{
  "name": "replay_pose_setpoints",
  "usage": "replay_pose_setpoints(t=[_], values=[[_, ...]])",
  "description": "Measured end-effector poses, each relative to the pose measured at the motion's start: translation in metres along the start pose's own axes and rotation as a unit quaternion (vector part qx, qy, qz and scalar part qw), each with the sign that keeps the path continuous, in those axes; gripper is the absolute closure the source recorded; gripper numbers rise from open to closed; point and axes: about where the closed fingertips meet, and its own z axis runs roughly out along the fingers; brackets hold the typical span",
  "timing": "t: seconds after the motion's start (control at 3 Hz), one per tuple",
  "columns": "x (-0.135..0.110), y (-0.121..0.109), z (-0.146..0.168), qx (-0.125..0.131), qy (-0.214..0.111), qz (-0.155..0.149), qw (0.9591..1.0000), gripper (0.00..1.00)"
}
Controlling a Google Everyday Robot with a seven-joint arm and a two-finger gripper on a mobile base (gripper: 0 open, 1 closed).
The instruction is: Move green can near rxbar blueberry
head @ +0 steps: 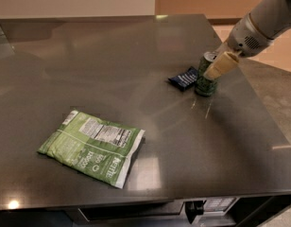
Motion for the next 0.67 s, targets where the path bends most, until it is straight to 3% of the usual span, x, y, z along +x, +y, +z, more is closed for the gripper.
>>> replay_pose_setpoints(t=[0.33, 0.67], values=[[-0.0007, -0.0001, 0.0024, -0.001, 0.000, 0.000, 1.0000, 0.00], [-0.0008, -0.0001, 0.0025, -0.001, 0.000, 0.000, 1.0000, 0.00]])
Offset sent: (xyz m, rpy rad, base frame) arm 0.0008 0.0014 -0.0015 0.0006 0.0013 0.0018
